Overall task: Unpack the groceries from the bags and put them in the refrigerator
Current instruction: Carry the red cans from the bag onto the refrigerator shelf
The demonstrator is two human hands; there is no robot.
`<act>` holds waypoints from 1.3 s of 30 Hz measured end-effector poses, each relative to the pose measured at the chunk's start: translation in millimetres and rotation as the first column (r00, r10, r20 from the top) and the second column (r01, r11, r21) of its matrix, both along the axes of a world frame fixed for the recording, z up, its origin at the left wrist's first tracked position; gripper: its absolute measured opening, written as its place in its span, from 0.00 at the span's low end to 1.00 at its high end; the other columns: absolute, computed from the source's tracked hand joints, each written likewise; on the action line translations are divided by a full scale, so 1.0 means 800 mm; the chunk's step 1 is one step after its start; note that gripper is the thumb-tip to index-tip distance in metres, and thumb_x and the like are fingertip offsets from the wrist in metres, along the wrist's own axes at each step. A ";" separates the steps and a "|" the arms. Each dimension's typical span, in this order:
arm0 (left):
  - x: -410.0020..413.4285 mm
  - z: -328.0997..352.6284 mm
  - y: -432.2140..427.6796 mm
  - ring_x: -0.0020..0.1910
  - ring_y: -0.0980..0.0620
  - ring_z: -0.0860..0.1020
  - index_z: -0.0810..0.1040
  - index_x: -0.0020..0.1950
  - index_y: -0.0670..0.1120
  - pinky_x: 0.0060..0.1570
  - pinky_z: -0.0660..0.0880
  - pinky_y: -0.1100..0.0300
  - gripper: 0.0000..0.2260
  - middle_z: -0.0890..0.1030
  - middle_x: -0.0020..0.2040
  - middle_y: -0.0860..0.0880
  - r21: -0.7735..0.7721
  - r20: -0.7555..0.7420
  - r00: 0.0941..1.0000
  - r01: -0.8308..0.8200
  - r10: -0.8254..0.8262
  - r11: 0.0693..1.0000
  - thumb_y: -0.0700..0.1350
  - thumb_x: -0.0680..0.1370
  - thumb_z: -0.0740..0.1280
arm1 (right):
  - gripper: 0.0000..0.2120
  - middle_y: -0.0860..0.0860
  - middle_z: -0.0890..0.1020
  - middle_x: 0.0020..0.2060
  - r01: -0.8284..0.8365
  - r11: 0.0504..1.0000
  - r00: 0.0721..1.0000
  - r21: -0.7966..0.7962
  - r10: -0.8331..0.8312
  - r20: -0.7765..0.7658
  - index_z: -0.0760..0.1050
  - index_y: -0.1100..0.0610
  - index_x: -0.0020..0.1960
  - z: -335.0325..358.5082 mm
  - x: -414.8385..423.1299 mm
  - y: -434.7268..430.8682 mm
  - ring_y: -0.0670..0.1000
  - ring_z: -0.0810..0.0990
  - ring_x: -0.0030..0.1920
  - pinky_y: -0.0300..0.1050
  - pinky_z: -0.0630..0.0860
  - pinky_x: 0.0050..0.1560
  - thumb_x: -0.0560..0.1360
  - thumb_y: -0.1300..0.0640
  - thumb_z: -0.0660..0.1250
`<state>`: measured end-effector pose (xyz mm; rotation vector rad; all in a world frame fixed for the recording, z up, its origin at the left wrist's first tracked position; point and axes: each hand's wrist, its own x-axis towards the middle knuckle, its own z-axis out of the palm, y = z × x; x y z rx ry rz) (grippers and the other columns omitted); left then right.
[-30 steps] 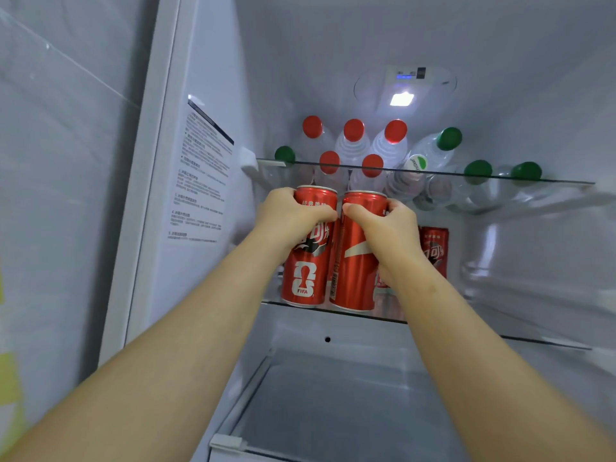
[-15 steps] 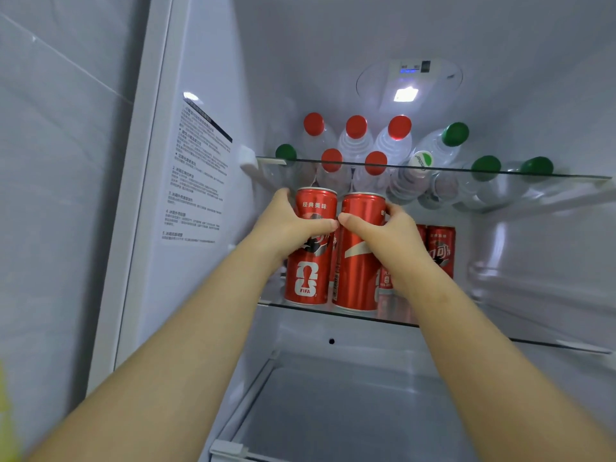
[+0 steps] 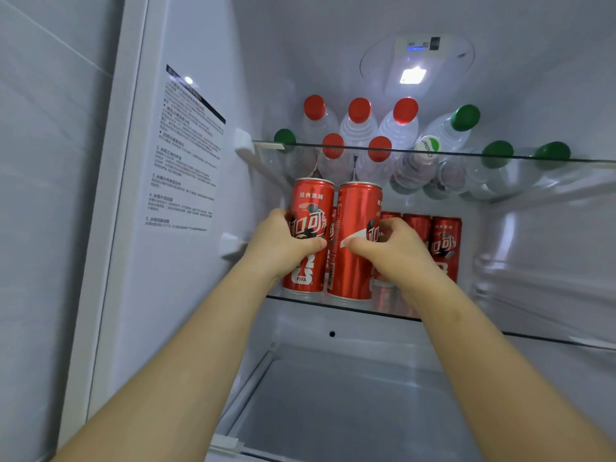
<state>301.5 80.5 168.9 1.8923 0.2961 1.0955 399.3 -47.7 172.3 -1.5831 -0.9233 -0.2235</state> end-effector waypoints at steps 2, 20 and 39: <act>0.007 0.001 0.005 0.51 0.48 0.77 0.66 0.66 0.45 0.52 0.76 0.51 0.28 0.76 0.58 0.47 -0.009 -0.005 1.000 -0.014 0.014 1.000 0.44 0.70 0.75 | 0.20 0.45 0.78 0.45 -0.002 0.999 1.000 -0.040 0.001 -0.019 0.71 0.54 0.56 0.003 0.005 0.006 0.41 0.77 0.43 0.36 0.71 0.34 0.68 0.51 0.74; 0.077 0.015 0.055 0.59 0.41 0.76 0.66 0.67 0.41 0.59 0.74 0.43 0.30 0.74 0.63 0.41 0.097 -0.196 0.960 -0.182 0.198 0.978 0.46 0.70 0.75 | 0.19 0.55 0.80 0.49 0.162 0.924 0.986 -0.348 -0.163 0.027 0.73 0.59 0.58 0.027 0.045 0.071 0.53 0.79 0.44 0.45 0.74 0.42 0.72 0.49 0.70; 0.107 0.009 0.067 0.63 0.40 0.71 0.61 0.69 0.38 0.61 0.71 0.48 0.28 0.68 0.66 0.39 0.257 -0.198 0.911 -0.309 0.363 0.916 0.45 0.75 0.70 | 0.31 0.57 0.75 0.57 0.265 0.933 0.964 -0.243 -0.256 0.070 0.61 0.59 0.66 0.011 0.072 0.100 0.56 0.77 0.46 0.54 0.78 0.51 0.71 0.48 0.72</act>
